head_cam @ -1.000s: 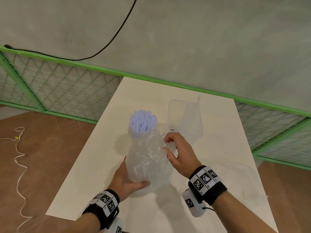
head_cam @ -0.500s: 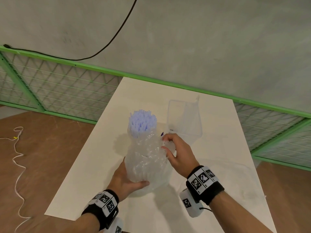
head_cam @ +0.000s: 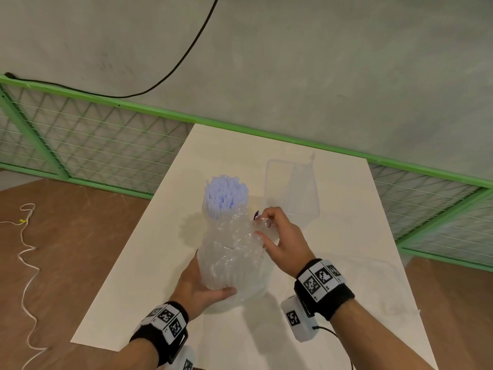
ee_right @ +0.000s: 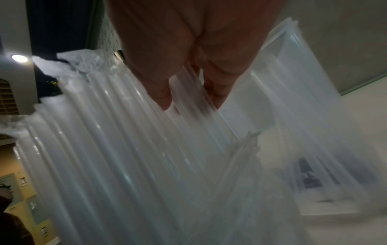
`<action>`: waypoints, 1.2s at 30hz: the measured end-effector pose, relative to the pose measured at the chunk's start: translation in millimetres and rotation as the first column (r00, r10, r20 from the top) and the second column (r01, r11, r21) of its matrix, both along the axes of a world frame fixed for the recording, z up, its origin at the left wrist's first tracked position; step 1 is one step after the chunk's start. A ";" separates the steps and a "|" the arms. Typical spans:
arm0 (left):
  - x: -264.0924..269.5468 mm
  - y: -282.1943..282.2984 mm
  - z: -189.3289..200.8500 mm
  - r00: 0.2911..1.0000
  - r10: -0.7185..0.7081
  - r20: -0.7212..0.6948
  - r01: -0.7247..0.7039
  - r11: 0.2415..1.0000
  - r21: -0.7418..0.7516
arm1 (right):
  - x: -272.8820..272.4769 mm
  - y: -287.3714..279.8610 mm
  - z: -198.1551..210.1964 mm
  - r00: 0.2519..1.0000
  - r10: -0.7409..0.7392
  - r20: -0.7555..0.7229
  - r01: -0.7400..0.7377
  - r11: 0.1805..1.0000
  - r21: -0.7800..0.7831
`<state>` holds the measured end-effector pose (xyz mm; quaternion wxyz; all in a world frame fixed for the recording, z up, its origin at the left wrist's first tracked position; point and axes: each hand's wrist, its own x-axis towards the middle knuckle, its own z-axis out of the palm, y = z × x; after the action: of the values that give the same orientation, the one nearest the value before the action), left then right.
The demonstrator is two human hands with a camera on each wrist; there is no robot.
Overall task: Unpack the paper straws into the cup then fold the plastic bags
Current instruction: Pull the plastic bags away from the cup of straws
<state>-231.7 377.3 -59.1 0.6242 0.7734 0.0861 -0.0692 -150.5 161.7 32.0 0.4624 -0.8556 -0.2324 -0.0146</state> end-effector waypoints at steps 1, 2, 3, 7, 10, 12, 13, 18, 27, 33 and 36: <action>0.1 0.0 0.1 1.000 -0.001 -0.001 0.001 1.000 -0.001 | -1.0 1.2 -0.3 1.000 -0.006 0.006 0.006 1.000 0.006; 0.0 0.0 0.6 1.000 -0.003 0.001 0.003 1.000 -0.002 | -1.7 2.4 -0.6 1.000 -0.011 0.016 0.011 1.000 0.012; 0.0 -0.3 1.1 1.000 -0.005 0.002 0.005 1.000 0.000 | -2.2 3.8 -1.3 0.999 -0.015 0.030 0.015 1.000 0.009; -0.6 -1.7 2.5 1.000 0.001 0.002 -0.001 1.000 0.000 | -3.7 9.4 -2.4 0.993 -0.024 0.119 0.026 1.000 -0.014; -0.4 -1.2 2.3 1.000 0.005 -0.004 -0.005 1.000 0.000 | -4.5 10.4 0.3 0.991 -0.038 0.125 0.039 0.999 -0.002; -0.3 -0.7 1.8 1.000 -0.004 -0.002 0.004 1.000 0.018 | -5.2 10.5 6.4 0.996 -0.053 0.073 0.051 0.998 0.030; -0.3 -0.4 1.6 1.000 -0.005 -0.003 0.005 1.000 0.028 | -5.0 10.7 10.3 0.997 -0.055 0.058 0.052 0.998 0.047; -0.5 -0.7 2.0 1.000 -0.007 0.000 0.007 1.000 0.023 | -0.5 11.1 22.5 0.990 -0.080 0.120 0.075 0.996 0.046; 0.5 -1.6 3.7 1.000 -0.009 0.001 0.009 1.000 0.024 | 7.0 15.8 30.4 0.993 -0.081 0.085 0.084 0.996 -0.027; -1.0 -0.3 2.3 1.000 -0.006 -0.003 0.006 1.000 0.013 | 15.7 16.2 52.1 0.991 -0.092 0.101 0.094 0.996 -0.009; -0.9 0.6 1.8 1.000 -0.012 -0.001 0.012 1.000 0.024 | 24.1 16.6 67.2 0.982 -0.105 0.158 0.097 0.993 0.061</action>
<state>-232.7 377.8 -57.3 0.6144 0.7813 0.0826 -0.0724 -126.3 178.2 99.2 0.4634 -0.8497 -0.2247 -0.1133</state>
